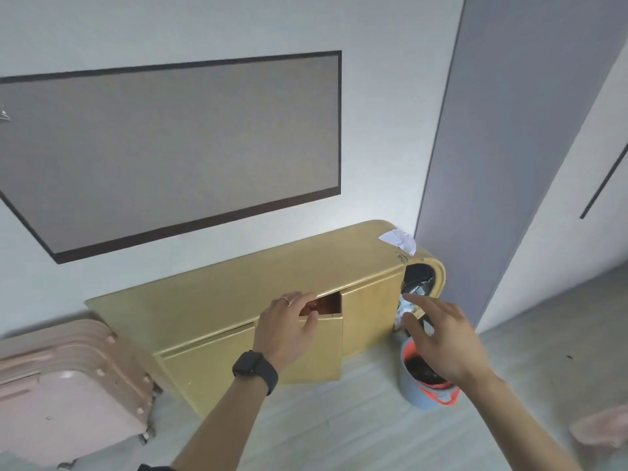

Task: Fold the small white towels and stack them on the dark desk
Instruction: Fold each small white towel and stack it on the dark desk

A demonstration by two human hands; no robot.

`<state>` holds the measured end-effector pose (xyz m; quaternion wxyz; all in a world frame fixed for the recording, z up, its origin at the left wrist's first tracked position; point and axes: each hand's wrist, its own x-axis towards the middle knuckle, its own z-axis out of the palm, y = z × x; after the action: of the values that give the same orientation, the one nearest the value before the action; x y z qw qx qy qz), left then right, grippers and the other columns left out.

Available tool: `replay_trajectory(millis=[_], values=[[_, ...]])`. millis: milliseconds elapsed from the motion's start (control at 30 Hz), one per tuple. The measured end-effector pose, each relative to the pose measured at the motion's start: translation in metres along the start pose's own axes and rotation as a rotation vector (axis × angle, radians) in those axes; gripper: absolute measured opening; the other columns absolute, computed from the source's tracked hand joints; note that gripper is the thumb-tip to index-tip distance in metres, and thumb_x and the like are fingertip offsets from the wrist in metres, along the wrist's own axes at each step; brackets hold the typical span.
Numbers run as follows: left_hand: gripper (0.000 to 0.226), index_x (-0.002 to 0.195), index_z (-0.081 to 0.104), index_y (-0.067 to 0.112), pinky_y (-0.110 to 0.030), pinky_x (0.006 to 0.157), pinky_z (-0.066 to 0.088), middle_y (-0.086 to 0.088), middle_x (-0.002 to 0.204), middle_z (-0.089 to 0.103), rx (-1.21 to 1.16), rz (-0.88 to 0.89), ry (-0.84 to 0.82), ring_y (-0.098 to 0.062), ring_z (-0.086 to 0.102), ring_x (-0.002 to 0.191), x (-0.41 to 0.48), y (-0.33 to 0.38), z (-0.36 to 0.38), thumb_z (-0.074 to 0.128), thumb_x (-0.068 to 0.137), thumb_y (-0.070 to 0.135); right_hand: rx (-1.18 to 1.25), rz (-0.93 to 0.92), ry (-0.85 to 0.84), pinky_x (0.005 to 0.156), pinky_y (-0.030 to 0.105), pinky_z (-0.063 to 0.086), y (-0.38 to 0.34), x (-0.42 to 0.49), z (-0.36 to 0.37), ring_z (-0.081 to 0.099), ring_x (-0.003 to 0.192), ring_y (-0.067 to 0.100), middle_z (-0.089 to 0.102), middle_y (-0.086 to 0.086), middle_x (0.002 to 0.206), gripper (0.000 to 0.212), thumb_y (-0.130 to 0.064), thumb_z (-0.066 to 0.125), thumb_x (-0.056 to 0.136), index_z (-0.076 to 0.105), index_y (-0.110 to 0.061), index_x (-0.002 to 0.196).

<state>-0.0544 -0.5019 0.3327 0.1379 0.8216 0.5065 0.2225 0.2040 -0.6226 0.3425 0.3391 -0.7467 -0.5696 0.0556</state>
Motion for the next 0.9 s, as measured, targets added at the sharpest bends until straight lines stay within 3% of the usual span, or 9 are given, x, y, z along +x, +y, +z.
replay_trajectory(millis=[100, 367, 533, 733, 900], values=[[0.038, 0.134, 0.056, 0.039, -0.035, 0.103, 0.044, 0.011, 0.136, 0.057, -0.022, -0.018, -0.055, -0.014, 0.051, 0.125, 0.053, -0.011, 0.038, 0.052, 0.096, 0.037, -0.002, 0.016, -0.053, 0.094, 0.037, 0.046, 0.026, 0.049, 0.025, 0.053, 0.116, 0.024, 0.066, -0.011, 0.12, 0.037, -0.033, 0.061, 0.093, 0.061, -0.033, 0.13], [0.04, 0.137, 0.053, 0.038, -0.034, 0.106, 0.04, 0.007, 0.141, 0.053, -0.084, -0.049, -0.218, -0.015, 0.047, 0.128, 0.213, -0.037, 0.135, 0.049, 0.097, 0.036, -0.067, 0.172, -0.165, 0.092, 0.025, 0.036, 0.095, 0.192, 0.097, 0.047, 0.126, 0.017, 0.06, -0.013, 0.133, 0.037, -0.039, 0.056, 0.096, 0.057, -0.037, 0.133], [0.042, 0.14, 0.05, 0.039, -0.03, 0.106, 0.037, 0.005, 0.143, 0.05, -0.084, -0.072, -0.315, -0.015, 0.043, 0.132, 0.298, -0.045, 0.186, 0.049, 0.098, 0.036, -0.084, 0.265, -0.228, 0.098, 0.027, 0.036, 0.139, 0.264, 0.136, 0.049, 0.123, 0.016, 0.061, -0.01, 0.132, 0.035, -0.041, 0.055, 0.097, 0.059, -0.036, 0.131], [0.044, 0.142, 0.048, 0.04, -0.033, 0.107, 0.038, 0.002, 0.144, 0.051, -0.048, -0.097, -0.427, -0.018, 0.045, 0.132, 0.383, -0.05, 0.252, 0.049, 0.098, 0.039, -0.072, 0.368, -0.398, 0.1, 0.041, 0.047, 0.214, 0.341, 0.179, 0.056, 0.116, 0.018, 0.061, -0.014, 0.127, 0.042, -0.051, 0.045, 0.093, 0.056, -0.039, 0.132], [0.046, 0.144, 0.046, 0.04, -0.033, 0.11, 0.036, 0.002, 0.146, 0.049, -0.014, -0.172, -0.463, -0.017, 0.042, 0.134, 0.457, -0.052, 0.314, 0.047, 0.098, 0.041, -0.102, 0.439, -0.5, 0.1, 0.038, 0.046, 0.292, 0.415, 0.216, 0.055, 0.119, 0.018, 0.061, -0.007, 0.132, 0.043, -0.046, 0.048, 0.095, 0.055, -0.032, 0.135]])
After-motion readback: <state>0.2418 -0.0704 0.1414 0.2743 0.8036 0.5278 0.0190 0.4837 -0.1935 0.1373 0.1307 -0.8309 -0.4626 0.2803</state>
